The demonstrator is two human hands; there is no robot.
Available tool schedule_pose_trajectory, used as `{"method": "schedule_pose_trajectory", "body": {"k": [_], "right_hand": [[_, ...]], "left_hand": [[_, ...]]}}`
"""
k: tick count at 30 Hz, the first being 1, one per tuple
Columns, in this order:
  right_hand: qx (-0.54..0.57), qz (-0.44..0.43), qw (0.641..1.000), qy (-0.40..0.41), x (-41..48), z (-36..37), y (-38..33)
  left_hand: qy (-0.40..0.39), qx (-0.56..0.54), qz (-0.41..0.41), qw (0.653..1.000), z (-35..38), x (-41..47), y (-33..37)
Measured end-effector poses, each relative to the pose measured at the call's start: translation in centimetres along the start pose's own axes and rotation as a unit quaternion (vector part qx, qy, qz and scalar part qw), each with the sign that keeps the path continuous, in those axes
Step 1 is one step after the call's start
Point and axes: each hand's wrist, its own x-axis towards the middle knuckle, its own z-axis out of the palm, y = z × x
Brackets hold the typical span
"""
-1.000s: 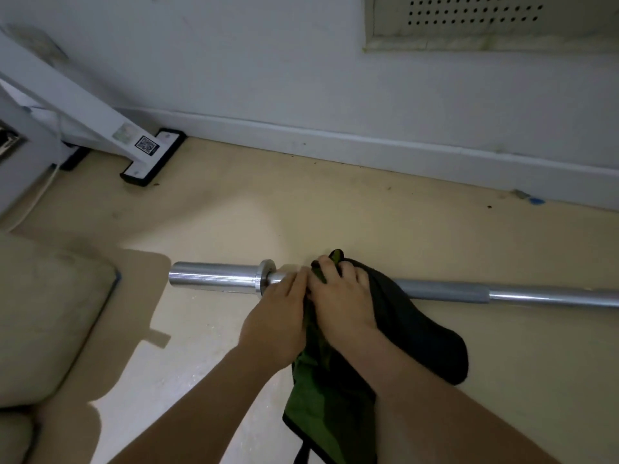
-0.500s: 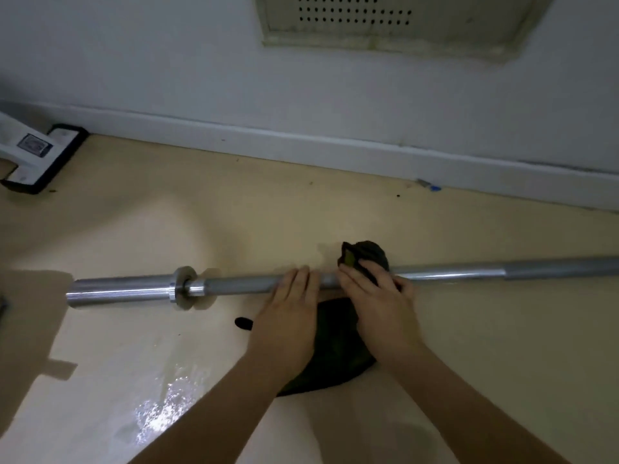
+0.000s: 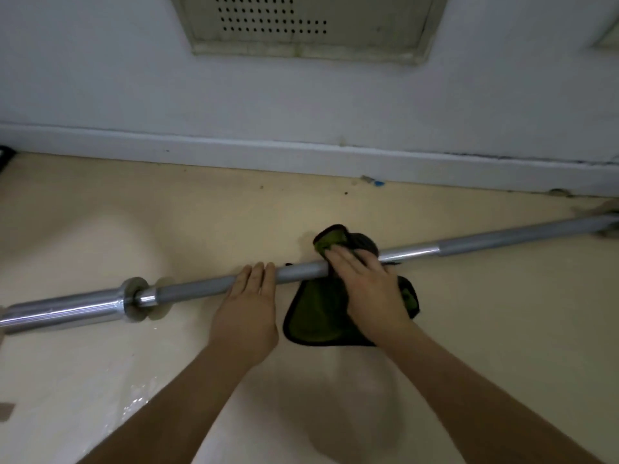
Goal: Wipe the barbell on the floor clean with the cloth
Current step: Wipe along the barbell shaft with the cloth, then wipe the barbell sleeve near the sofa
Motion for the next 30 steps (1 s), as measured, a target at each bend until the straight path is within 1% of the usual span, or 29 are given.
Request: {"method": "schedule_pose_trajectory", "body": {"k": [1, 2, 3, 4, 5, 6, 8, 9, 10, 11, 12, 13, 14, 15, 16, 17, 18, 20, 21, 22, 23, 24, 25, 26, 28, 29, 30], "right_hand": [[0.013, 0.07, 0.997, 0.014, -0.1, -0.9, 2.8], [0.037, 0.164, 0.985, 0.044, 0.0, -1.7, 5.6], [0.059, 0.242, 0.967, 0.062, 0.2, -2.5, 6.8], [0.059, 0.284, 0.955, 0.069, 0.4, -2.6, 6.4], [0.056, 0.288, 0.954, 0.069, 0.7, -2.3, 4.5], [0.081, 0.276, 0.956, 0.061, 0.9, -1.4, 1.7], [0.155, 0.218, 0.963, 0.034, 0.9, 0.8, -4.7], [0.194, 0.18, 0.964, 0.024, 0.7, 1.4, -7.3], [0.251, 0.172, 0.952, 0.011, 0.9, 1.4, -9.2], [0.348, 0.204, 0.915, -0.018, 1.6, 0.8, -10.0], [0.478, 0.25, 0.839, -0.064, 2.3, -0.1, -10.6], [0.602, 0.288, 0.736, -0.114, 2.7, -1.5, -10.8], [0.694, 0.31, 0.632, -0.15, 2.7, -2.5, -10.8], [0.747, 0.305, 0.565, -0.171, 2.6, -3.5, -11.4], [0.767, 0.29, 0.542, -0.186, 2.5, -4.3, -12.2], [0.775, 0.266, 0.536, -0.202, 2.5, -4.8, -13.2], [0.784, 0.243, 0.53, -0.215, 2.4, -5.3, -14.4], [0.798, 0.219, 0.5, -0.255, 2.3, -5.9, -16.5], [0.79, 0.222, 0.499, -0.28, 2.5, -6.1, -17.2], [0.768, 0.22, 0.515, -0.31, 2.6, -6.2, -17.7], [0.729, 0.206, 0.55, -0.352, 2.5, -6.3, -18.1], [0.676, 0.173, 0.595, -0.399, 2.5, -6.5, -18.4], [0.613, 0.124, 0.644, -0.44, 2.4, -6.7, -18.8], [0.549, 0.074, 0.69, -0.465, 2.4, -7.1, -19.1], [0.439, 0.012, 0.765, -0.47, 2.4, -8.1, -20.1], [0.399, -0.01, 0.793, -0.46, 2.5, -8.7, -20.7], [0.367, -0.033, 0.812, -0.453, 2.6, -9.2, -21.5]], "left_hand": [[0.003, -0.021, -0.005, 1.0, 0.0, 0.0, -0.1], [0.001, -0.037, -0.008, 0.999, 0.0, 0.0, -0.1], [0.0, -0.047, -0.009, 0.999, 0.0, 0.0, -0.1], [-0.004, -0.051, -0.01, 0.999, 0.1, -0.1, -0.1], [-0.015, -0.05, -0.01, 0.999, 0.0, -0.1, -0.1], [-0.031, -0.049, -0.006, 0.998, -0.2, -0.2, -0.1], [-0.065, -0.065, 0.009, 0.996, -1.0, -0.3, -0.6], [-0.09, -0.093, 0.015, 0.991, -1.5, -0.3, -1.1], [-0.109, -0.143, 0.016, 0.984, -2.3, -0.6, -1.5], [-0.11, -0.21, 0.007, 0.971, -3.1, -0.6, -1.8], [-0.088, -0.284, -0.019, 0.955, -4.1, -1.1, -2.4], [-0.064, -0.365, -0.069, 0.926, -5.1, -1.6, -2.8], [-0.047, -0.456, -0.129, 0.879, -6.3, -2.0, -2.9], [-0.045, -0.541, -0.189, 0.818, -7.8, -2.5, -3.4], [-0.047, -0.603, -0.225, 0.764, -9.0, -3.2, -4.1], [-0.044, -0.627, -0.229, 0.743, -10.1, -4.0, -4.9], [-0.038, -0.632, -0.223, 0.741, -11.2, -4.9, -5.8], [-0.022, -0.616, -0.204, 0.761, -13.4, -6.9, -7.6], [-0.017, -0.601, -0.194, 0.775, -14.4, -8.0, -8.5], [-0.016, -0.586, -0.189, 0.788, -15.4, -9.1, -9.2], [-0.019, -0.569, -0.186, 0.801, -16.3, -10.3, -10.0], [-0.025, -0.558, -0.184, 0.808, -17.2, -11.7, -10.7], [-0.036, -0.549, -0.183, 0.815, -18.1, -13.0, -11.5], [-0.051, -0.538, -0.18, 0.822, -18.9, -14.5, -12.4], [-0.074, -0.488, -0.179, 0.851, -20.4, -17.5, -14.3], [-0.081, -0.447, -0.181, 0.872, -20.8, -19.0, -15.4], [-0.093, -0.405, -0.188, 0.89, -20.8, -20.4, -16.3]]}}
